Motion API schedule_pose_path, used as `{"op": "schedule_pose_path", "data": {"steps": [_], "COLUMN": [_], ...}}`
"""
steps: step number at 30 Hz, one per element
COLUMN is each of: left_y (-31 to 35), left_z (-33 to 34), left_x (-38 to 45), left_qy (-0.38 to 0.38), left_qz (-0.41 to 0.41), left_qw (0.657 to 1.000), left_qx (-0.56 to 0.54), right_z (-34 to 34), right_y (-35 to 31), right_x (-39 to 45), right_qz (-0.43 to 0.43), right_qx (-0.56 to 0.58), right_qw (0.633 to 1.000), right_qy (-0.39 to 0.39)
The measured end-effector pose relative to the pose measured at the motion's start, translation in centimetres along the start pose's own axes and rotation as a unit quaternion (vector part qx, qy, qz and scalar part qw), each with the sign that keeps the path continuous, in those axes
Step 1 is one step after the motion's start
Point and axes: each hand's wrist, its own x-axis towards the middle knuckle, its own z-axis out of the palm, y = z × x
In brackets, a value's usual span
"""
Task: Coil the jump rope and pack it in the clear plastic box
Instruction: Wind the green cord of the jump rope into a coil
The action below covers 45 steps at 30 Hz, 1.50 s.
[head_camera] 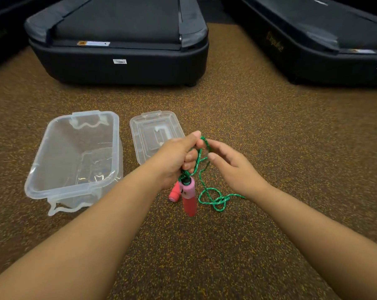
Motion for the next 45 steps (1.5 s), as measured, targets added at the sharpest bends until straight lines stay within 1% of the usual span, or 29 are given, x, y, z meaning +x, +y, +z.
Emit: {"op": "schedule_pose_path", "data": {"steps": [3,4,6,8,9,11,13,15,17,18,21,22,24,25,27,29,30,32,34,39,42,45], "left_y": [-0.1,-0.1,-0.1,-0.2,-0.2,-0.1,0.0,0.3,0.6,0.6,0.2,0.0,-0.1,-0.3,-0.8,-0.8,-0.5,0.0,0.4,1.6,1.3,0.9], "left_z": [0.2,0.1,0.0,-0.1,0.0,0.2,0.2,0.3,0.4,0.4,0.1,-0.2,-0.6,-0.8,-1.6,-1.7,-1.5,-1.2,-1.0,-0.5,-0.4,-0.4], "left_x": [-0.1,0.0,-0.1,0.0,0.0,0.1,0.4,0.3,0.1,0.0,0.2,0.3,-0.1,0.0,0.4,0.2,-0.2,-0.8,-1.1,-1.8,-1.7,-1.7], "left_qy": [-0.002,0.001,0.008,0.013,0.016,0.016,0.010,0.008,0.015,0.024,0.032,0.032,0.043,0.047,0.026,-0.032,-0.067,-0.124,-0.151,-0.142,-0.137,-0.131], "left_qz": [-0.007,-0.008,-0.011,-0.011,-0.009,-0.003,-0.012,-0.016,-0.014,-0.007,0.005,0.002,-0.006,-0.016,-0.028,-0.033,-0.036,-0.036,-0.028,0.002,0.004,-0.002], "left_qw": [1.000,1.000,0.999,0.998,0.997,0.993,0.989,0.988,0.993,0.996,0.998,0.995,0.984,0.978,0.971,0.972,0.970,0.966,0.966,0.973,0.977,0.984], "left_qx": [-0.016,-0.026,-0.043,-0.064,-0.079,-0.113,-0.145,-0.150,-0.116,-0.080,0.050,0.097,0.171,0.201,0.236,0.232,0.231,0.224,0.210,0.179,0.160,0.118], "right_z": [0.7,0.7,0.7,0.6,0.6,0.7,1.1,1.6,2.0,2.2,2.4,2.3,1.9,1.6,0.9,-0.1,-0.7,-1.6,-2.2,-1.6,-1.1,-0.9], "right_y": [-0.3,-0.1,0.4,1.0,1.2,1.4,1.2,0.6,0.0,-0.3,-1.8,-2.4,-3.3,-3.9,-5.1,-5.8,-6.0,-5.5,-4.6,-2.6,-1.9,-1.4], "right_x": [0.4,0.3,0.0,-0.4,-0.7,-1.3,-1.8,-2.3,-2.6,-2.7,-2.8,-2.7,-2.3,-2.1,-1.6,-0.8,-0.3,0.7,1.5,1.6,1.3,1.2], "right_qz": [0.007,0.018,0.049,0.057,0.053,0.033,0.011,-0.018,-0.040,-0.047,-0.075,-0.078,-0.077,-0.075,-0.062,-0.049,-0.050,-0.051,-0.036,-0.008,-0.001,-0.004], "right_qx": [0.037,0.054,0.063,0.006,-0.045,-0.158,-0.243,-0.288,-0.305,-0.308,-0.275,-0.238,-0.128,-0.078,-0.003,0.041,0.033,-0.021,-0.058,-0.063,-0.072,-0.071], "right_qw": [0.999,0.998,0.997,0.997,0.997,0.987,0.969,0.954,0.948,0.946,0.955,0.964,0.987,0.993,0.998,0.998,0.998,0.997,0.995,0.994,0.995,0.996], "right_qy": [-0.028,-0.023,0.015,0.046,0.044,0.008,-0.045,-0.074,-0.083,-0.083,-0.085,-0.085,-0.066,-0.051,-0.029,-0.004,0.013,0.050,0.074,0.086,0.073,0.059]}}
